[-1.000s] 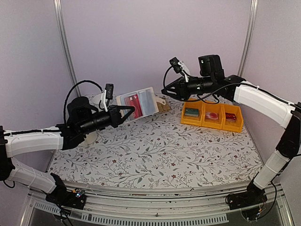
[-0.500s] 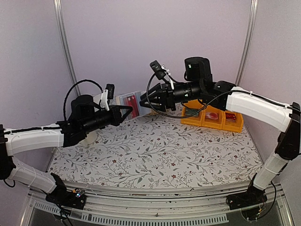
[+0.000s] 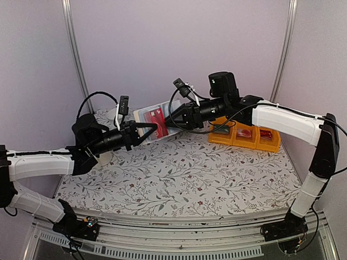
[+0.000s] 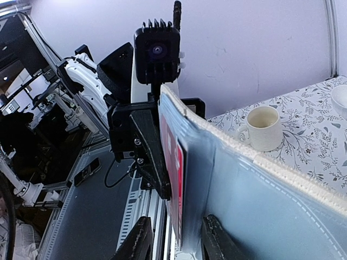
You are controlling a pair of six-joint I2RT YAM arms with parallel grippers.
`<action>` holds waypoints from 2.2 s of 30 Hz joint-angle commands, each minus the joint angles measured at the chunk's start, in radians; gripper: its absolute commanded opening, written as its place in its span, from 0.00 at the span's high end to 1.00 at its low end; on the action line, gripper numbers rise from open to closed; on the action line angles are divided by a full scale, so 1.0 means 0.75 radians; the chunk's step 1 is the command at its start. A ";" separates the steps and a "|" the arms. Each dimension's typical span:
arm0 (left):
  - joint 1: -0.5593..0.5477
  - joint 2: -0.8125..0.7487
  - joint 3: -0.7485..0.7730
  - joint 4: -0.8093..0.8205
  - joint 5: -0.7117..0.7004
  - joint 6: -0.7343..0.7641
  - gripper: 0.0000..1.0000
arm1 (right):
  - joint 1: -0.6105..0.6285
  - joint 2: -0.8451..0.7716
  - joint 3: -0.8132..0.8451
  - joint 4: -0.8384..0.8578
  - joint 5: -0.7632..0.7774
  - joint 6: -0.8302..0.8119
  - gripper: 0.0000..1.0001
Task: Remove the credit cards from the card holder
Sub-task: Remove the credit card from the card slot.
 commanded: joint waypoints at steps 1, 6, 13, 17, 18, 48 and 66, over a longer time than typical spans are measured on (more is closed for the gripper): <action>0.000 0.010 -0.014 0.206 0.132 -0.058 1.00 | -0.024 -0.033 -0.009 0.009 -0.042 0.022 0.67; -0.002 0.041 -0.005 0.249 0.159 -0.095 1.00 | -0.004 0.004 -0.004 0.043 -0.128 0.056 0.72; -0.002 0.050 -0.002 0.229 0.148 -0.091 1.00 | 0.010 -0.011 -0.024 0.143 -0.217 0.085 0.82; -0.003 0.055 0.000 0.211 0.145 -0.086 1.00 | 0.019 0.008 -0.007 0.128 -0.189 0.094 0.86; -0.004 0.058 0.000 0.209 0.144 -0.087 1.00 | 0.025 0.018 0.005 0.107 -0.180 0.091 0.87; -0.012 0.067 0.017 0.116 0.077 -0.028 1.00 | 0.076 0.066 0.078 0.046 -0.232 0.039 0.97; -0.013 0.083 -0.018 0.276 0.185 -0.113 0.83 | -0.053 -0.054 -0.027 0.046 -0.124 0.067 0.99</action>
